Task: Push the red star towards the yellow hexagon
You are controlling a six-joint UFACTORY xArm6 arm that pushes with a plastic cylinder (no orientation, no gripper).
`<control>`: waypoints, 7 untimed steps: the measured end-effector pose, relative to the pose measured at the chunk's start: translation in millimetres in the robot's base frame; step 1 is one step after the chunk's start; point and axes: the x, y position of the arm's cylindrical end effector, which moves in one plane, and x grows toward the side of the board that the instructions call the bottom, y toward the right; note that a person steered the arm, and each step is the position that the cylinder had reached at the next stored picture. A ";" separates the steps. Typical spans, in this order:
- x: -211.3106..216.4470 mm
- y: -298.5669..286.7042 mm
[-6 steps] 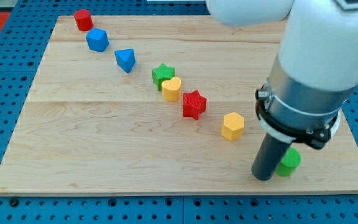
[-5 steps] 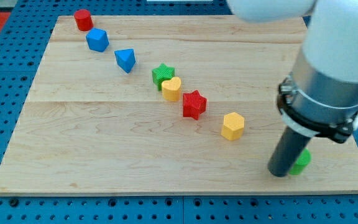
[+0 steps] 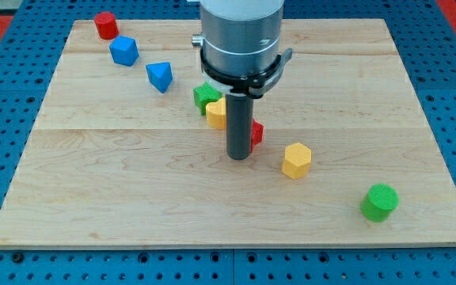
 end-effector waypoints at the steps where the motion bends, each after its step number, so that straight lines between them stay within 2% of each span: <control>1: 0.0 30.1; 3: 7.5 80.8; 4: -8.2 52.3; 6: -73.1 66.7; 7: -83.8 29.8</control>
